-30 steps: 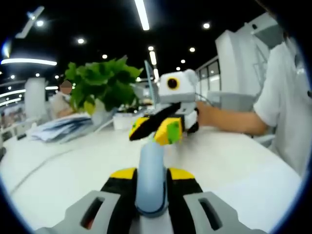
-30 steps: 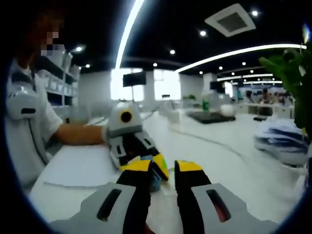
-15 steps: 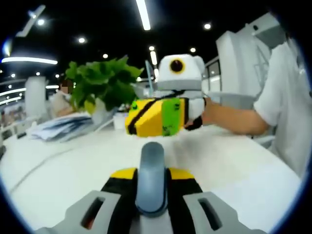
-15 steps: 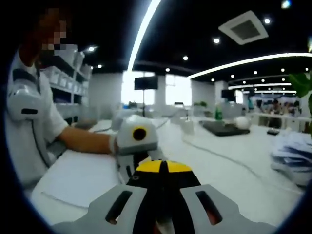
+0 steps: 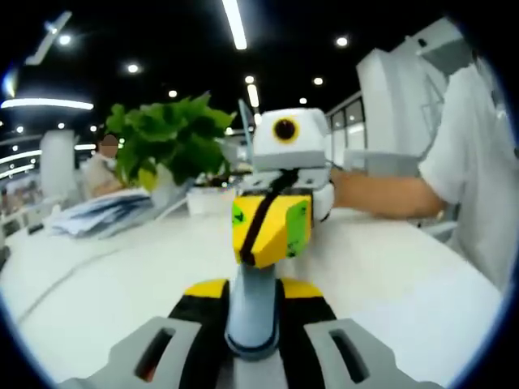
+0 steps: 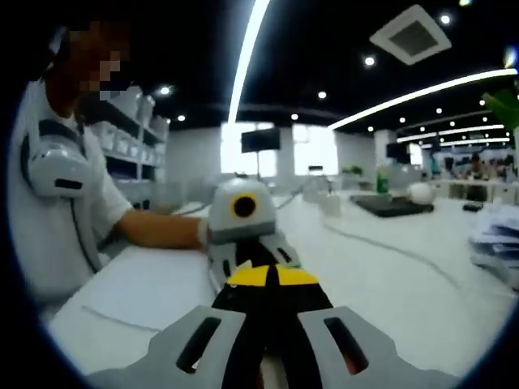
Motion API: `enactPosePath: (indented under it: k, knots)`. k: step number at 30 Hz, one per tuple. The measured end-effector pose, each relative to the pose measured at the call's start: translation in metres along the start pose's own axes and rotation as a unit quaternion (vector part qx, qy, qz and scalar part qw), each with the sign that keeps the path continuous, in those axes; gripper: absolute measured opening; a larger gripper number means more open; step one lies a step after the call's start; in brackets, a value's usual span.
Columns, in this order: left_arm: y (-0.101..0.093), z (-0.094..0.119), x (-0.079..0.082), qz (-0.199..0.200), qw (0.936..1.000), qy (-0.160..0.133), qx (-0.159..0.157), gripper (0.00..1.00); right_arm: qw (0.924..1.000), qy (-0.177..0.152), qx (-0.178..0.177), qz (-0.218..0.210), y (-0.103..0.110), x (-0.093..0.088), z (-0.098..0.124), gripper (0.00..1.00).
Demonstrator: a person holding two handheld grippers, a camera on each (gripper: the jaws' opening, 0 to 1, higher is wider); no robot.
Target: Pick up the paper insert the paper into the punch align the paper edges press the punch to punch holes
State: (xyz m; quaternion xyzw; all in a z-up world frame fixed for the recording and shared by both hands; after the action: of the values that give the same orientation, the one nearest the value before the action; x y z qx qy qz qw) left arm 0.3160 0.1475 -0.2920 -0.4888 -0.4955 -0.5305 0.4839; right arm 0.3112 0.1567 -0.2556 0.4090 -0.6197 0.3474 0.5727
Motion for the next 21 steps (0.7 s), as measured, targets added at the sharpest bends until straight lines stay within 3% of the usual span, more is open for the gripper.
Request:
enactPosePath:
  k: [2,4,5,7,13,15,17,18,20,21]
  knots:
    - [0.0,0.0,0.0,0.002,1.0,0.0,0.0,0.25,0.9999,-0.009,0.003,-0.014,-0.002,-0.003,0.002,0.03]
    - [0.001,0.0,0.0,0.002,1.0,0.0,0.0,0.25,0.9989,0.047,0.006,-0.002,-0.002,-0.025,0.008,0.03]
    - [0.002,0.0,0.0,0.002,1.0,0.0,0.0,0.25,0.9998,0.011,0.009,-0.013,-0.007,-0.019,0.006,0.02]
    - [0.001,0.001,0.0,0.003,1.0,-0.001,0.0,0.25,0.9994,0.03,0.01,-0.011,-0.011,-0.021,0.011,0.02]
    - [0.002,0.002,0.0,0.004,1.0,-0.001,-0.001,0.25,0.9996,0.012,0.009,-0.023,-0.021,-0.016,0.016,0.03]
    - [0.003,0.002,0.0,0.004,1.0,-0.001,-0.001,0.25,0.9994,0.027,0.01,0.018,-0.015,-0.019,0.015,0.03]
    - [0.003,0.003,0.0,0.004,1.0,-0.001,-0.001,0.25,0.9994,0.027,0.01,0.019,-0.008,-0.019,0.011,0.03]
    - [0.003,0.003,0.0,0.004,1.0,-0.001,-0.001,0.25,0.9986,0.032,0.011,0.04,0.001,-0.021,0.008,0.03]
    - [0.003,0.003,0.0,0.004,1.0,-0.001,-0.001,0.25,0.9986,0.024,0.011,0.046,0.021,-0.02,0.0,0.04]
    - [0.004,0.003,0.0,0.003,1.0,-0.001,-0.001,0.25,0.9998,-0.003,0.006,0.016,0.009,-0.015,0.003,0.04]
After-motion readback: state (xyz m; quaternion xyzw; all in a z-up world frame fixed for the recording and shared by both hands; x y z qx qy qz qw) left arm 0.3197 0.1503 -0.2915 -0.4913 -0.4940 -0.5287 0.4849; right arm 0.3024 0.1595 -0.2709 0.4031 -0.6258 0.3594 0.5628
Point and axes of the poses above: the point that each gripper's makers call its tool centre point, and the gripper's own axes: z roughly backward along the fingers, y roughly to its left, x roughly out of its top, the point moved 2 cm from there along z, roughly backward along the fingers, and after that the axes turned 11 degrees about -y, right-handed, at the moved point
